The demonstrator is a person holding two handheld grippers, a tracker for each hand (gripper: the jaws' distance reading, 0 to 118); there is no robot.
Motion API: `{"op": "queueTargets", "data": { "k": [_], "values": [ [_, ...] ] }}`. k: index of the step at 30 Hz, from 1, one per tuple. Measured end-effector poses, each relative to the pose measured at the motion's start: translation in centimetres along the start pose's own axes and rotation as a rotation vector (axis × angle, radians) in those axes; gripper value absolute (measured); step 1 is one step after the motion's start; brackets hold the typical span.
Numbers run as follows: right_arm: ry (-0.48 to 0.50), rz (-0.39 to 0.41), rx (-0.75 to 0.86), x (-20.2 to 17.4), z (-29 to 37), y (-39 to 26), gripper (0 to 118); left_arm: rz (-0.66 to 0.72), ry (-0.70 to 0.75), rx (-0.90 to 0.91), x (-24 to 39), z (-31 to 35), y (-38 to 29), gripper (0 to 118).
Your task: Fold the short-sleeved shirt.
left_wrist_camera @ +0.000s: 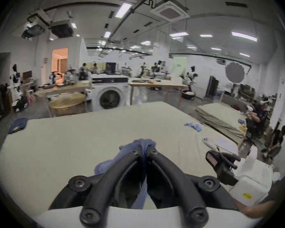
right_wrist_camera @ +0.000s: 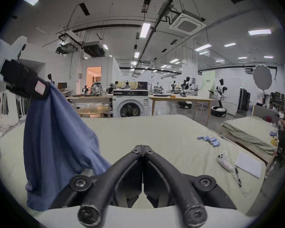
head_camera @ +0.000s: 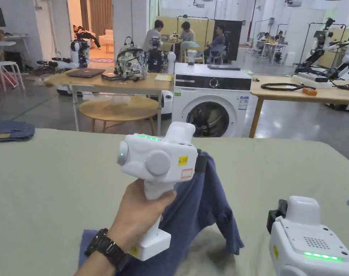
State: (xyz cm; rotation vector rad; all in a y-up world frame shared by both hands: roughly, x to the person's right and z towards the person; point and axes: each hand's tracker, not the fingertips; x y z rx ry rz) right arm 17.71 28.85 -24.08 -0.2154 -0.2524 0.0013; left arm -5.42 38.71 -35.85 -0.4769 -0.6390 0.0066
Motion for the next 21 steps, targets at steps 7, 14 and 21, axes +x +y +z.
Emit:
{"op": "queueTargets", "data": {
  "k": [7, 14, 21],
  "values": [
    [-0.075, -0.009, -0.056, 3.9, 0.0, -1.7, 0, 0.008, -0.056, -0.167, 3.5, -6.5, -5.8, 0],
    [-0.090, -0.030, -0.112, 4.8, -0.5, -3.2, 0, 0.049, -0.034, -0.189, 3.5, -7.0, -9.0, 61],
    [-0.032, -0.012, -0.086, 2.5, 0.0, -2.2, 0, 0.038, 0.020, -0.060, 0.4, -1.0, -8.4, 70]
  ]
}}
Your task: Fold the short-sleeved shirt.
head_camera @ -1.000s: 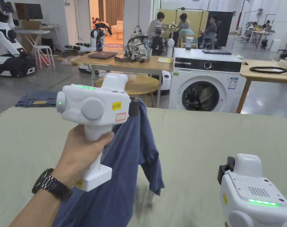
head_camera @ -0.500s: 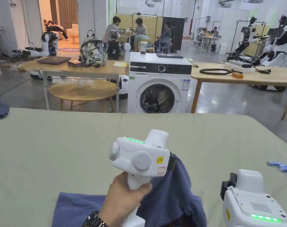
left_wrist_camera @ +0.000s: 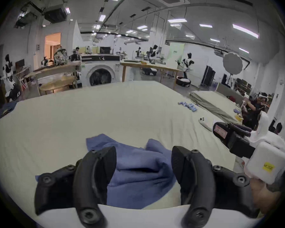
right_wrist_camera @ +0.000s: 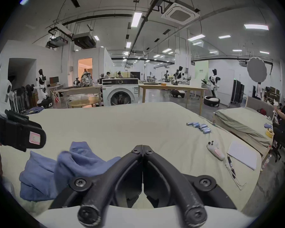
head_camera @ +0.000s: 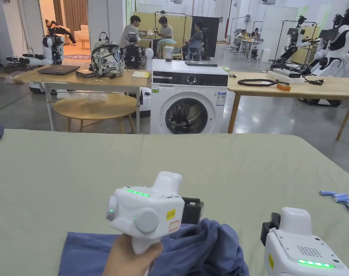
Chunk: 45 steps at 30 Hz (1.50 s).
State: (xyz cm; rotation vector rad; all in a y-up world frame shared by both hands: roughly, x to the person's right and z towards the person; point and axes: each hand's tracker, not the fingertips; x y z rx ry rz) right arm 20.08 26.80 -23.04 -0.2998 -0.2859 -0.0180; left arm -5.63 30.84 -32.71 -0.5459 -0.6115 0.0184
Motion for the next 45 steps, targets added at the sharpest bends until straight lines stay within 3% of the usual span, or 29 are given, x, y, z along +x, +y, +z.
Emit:
{"op": "queueTargets", "data": {
  "k": [4, 5, 7, 10, 11, 20, 31, 32, 33, 34, 35, 36, 42, 45],
  "values": [
    [0.039, 0.018, 0.034, -2.1, 0.5, 1.1, 0, -0.006, 0.159, 0.067, -2.9, 3.8, -1.1, 66],
    [0.048, 0.020, 0.039, -2.6, 0.4, 1.3, 0, -0.006, 0.202, 0.075, -3.7, 4.8, -1.5, 56],
    [0.063, 0.023, 0.049, -3.7, 0.5, 1.5, 0, 0.000, 0.273, 0.075, -5.4, 6.0, -2.5, 25],
    [0.097, 0.033, 0.051, -5.4, 0.3, 1.6, 0, 0.036, 0.354, 0.051, -8.3, 7.8, -4.1, 1],
    [0.107, 0.034, 0.050, -5.8, 0.2, 1.5, 0, 0.047, 0.365, 0.049, -9.0, 8.2, -4.5, 0],
    [0.173, 0.055, 0.015, -9.0, -0.6, 0.8, 0, 0.256, 0.415, -0.082, -17.8, 9.3, -6.7, 0],
    [0.171, 0.059, -0.032, -8.5, -2.2, -0.1, 0, 0.377, 0.330, -0.356, -26.1, 1.5, -5.5, 0],
    [0.168, 0.058, -0.039, -8.3, -2.4, -0.2, 0, 0.376, 0.342, -0.354, -26.7, 0.6, -5.4, 4],
    [0.162, 0.059, -0.045, -8.1, -2.6, -0.4, 0, 0.379, 0.348, -0.368, -27.2, -0.3, -5.4, 20],
    [0.157, 0.061, -0.049, -7.9, -2.8, -0.5, 0, 0.386, 0.356, -0.395, -27.5, -0.8, -5.6, 46],
    [0.153, 0.065, -0.054, -7.6, -3.0, -0.6, 0, 0.395, 0.364, -0.418, -28.0, -1.7, -5.9, 66],
    [0.147, 0.066, -0.059, -7.3, -3.1, -0.7, 0, 0.406, 0.373, -0.439, -28.4, -2.4, -6.1, 71],
    [0.111, 0.062, -0.093, -5.7, -3.9, -1.4, 0, 0.422, 0.378, -0.586, -28.9, -5.7, -8.3, 69],
    [0.095, 0.061, -0.110, -5.1, -4.2, -1.9, 0, 0.261, 0.466, -0.576, -26.8, -6.3, -8.5, 53]
  ]
}}
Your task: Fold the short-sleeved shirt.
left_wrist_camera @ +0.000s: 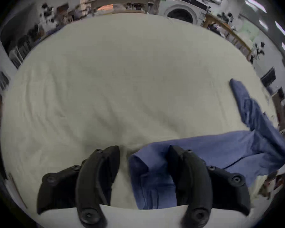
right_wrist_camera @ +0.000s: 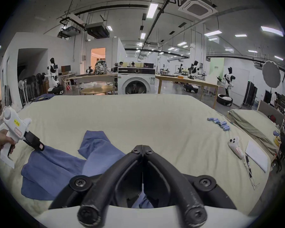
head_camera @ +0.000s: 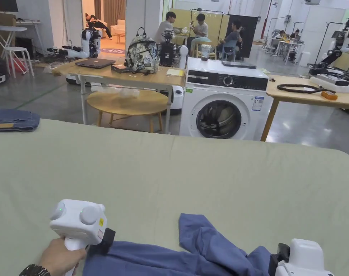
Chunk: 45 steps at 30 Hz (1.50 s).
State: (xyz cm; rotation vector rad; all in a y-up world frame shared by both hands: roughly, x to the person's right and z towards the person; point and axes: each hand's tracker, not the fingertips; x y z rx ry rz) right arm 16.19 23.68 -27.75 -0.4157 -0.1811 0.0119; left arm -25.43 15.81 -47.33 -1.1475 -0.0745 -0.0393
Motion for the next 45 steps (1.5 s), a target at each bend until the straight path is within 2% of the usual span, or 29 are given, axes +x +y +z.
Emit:
{"op": "queueTargets", "data": {
  "k": [2, 3, 6, 11, 14, 17, 18, 21, 22, 25, 30, 35, 36, 38, 39, 40, 41, 44, 45],
  "values": [
    [-0.004, -0.006, -0.011, 0.5, -0.1, -0.3, 0, -0.038, -0.004, 0.025, 0.9, 0.5, -0.3, 22],
    [-0.008, -0.013, -0.019, 0.8, -0.2, -0.4, 0, -0.045, -0.009, 0.032, 1.3, 0.8, -0.4, 0],
    [-0.015, -0.039, -0.048, 2.1, -0.3, -0.5, 0, -0.053, -0.048, 0.040, 1.8, 1.9, -0.9, 0],
    [-0.007, -0.076, -0.119, 5.3, -0.7, 0.0, 0, -0.009, -0.106, 0.159, 1.0, 5.4, -2.4, 0],
    [0.015, -0.069, -0.212, 7.3, -1.9, 0.0, 0, 0.014, -0.123, 0.218, 0.0, 7.8, -3.3, 0],
    [0.019, -0.028, -0.292, 8.2, -3.1, -0.6, 1, 0.036, -0.131, 0.263, -0.9, 9.9, -4.2, 0],
    [0.039, -0.026, -0.318, 8.4, -3.5, -1.0, 8, 0.036, -0.123, 0.272, -1.2, 10.5, -4.6, 0],
    [0.087, 0.000, -0.409, 8.3, -4.6, -2.2, 63, 0.042, -0.113, 0.288, -1.7, 11.9, -5.7, 0],
    [0.103, 0.025, -0.431, 8.0, -4.8, -2.6, 72, 0.046, -0.112, 0.286, -1.9, 12.1, -6.0, 0],
    [0.116, 0.092, -0.496, 7.1, -5.6, -4.1, 72, 0.052, -0.109, 0.282, -2.1, 12.3, -6.8, 0],
    [0.124, 0.063, -0.561, 5.6, -7.6, -6.1, 71, 0.051, -0.109, 0.260, -2.0, 11.7, -7.5, 0],
    [0.146, 0.109, -0.564, 3.4, -8.1, -6.8, 10, 0.056, -0.116, 0.249, -1.5, 11.4, -8.3, 0],
    [0.148, 0.120, -0.559, 3.2, -7.9, -6.8, 5, 0.057, -0.116, 0.248, -1.4, 11.3, -8.5, 0],
    [0.136, 0.106, -0.548, 3.5, -7.8, -6.9, 4, 0.061, -0.111, 0.255, -1.6, 10.6, -8.6, 0],
    [0.140, 0.045, -0.539, 4.0, -7.6, -6.8, 3, 0.062, -0.110, 0.259, -1.7, 10.8, -8.6, 0],
    [0.148, 0.020, -0.519, 4.6, -7.3, -6.6, 3, 0.063, -0.110, 0.264, -1.8, 11.0, -8.6, 0],
    [0.142, 0.012, -0.493, 5.0, -6.9, -6.3, 3, 0.065, -0.110, 0.275, -1.9, 11.4, -8.6, 0],
    [0.086, 0.059, -0.387, 5.9, -5.1, -4.4, 3, 0.058, -0.104, 0.308, -2.3, 12.8, -8.1, 0],
    [0.090, 0.048, -0.357, 6.4, -4.6, -3.5, 3, 0.058, -0.097, 0.326, -2.2, 13.8, -8.1, 0]
  ]
}}
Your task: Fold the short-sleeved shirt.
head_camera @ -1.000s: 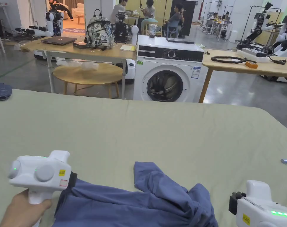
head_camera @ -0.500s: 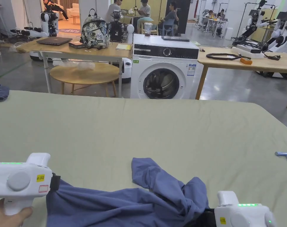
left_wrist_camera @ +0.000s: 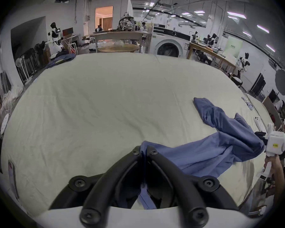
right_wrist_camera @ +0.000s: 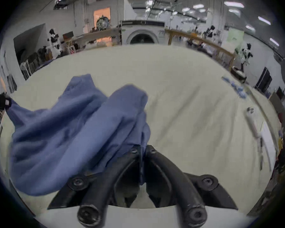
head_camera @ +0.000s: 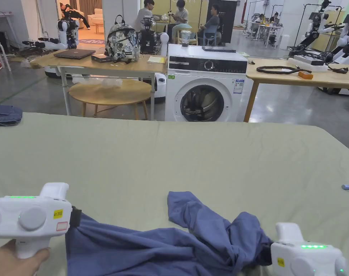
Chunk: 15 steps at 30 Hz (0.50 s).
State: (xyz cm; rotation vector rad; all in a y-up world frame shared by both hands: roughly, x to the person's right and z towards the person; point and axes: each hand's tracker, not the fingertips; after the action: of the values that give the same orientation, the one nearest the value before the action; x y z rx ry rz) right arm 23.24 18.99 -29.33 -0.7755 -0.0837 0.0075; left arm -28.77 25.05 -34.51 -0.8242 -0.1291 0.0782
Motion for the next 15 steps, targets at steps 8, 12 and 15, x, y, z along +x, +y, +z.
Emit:
{"op": "queueTargets", "data": {
  "k": [8, 12, 15],
  "values": [
    [-0.005, -0.050, 0.224, 2.4, 6.0, 6.6, 3, -0.022, 0.032, 0.123, -1.4, 4.7, 5.0, 0],
    [-0.024, -0.033, 0.307, 2.0, 8.1, 10.5, 3, -0.047, 0.078, 0.189, -2.0, 7.3, 8.6, 0],
    [-0.042, -0.037, 0.390, 1.8, 9.9, 13.6, 3, -0.040, 0.102, 0.219, -3.1, 9.2, 11.5, 0]
  ]
}}
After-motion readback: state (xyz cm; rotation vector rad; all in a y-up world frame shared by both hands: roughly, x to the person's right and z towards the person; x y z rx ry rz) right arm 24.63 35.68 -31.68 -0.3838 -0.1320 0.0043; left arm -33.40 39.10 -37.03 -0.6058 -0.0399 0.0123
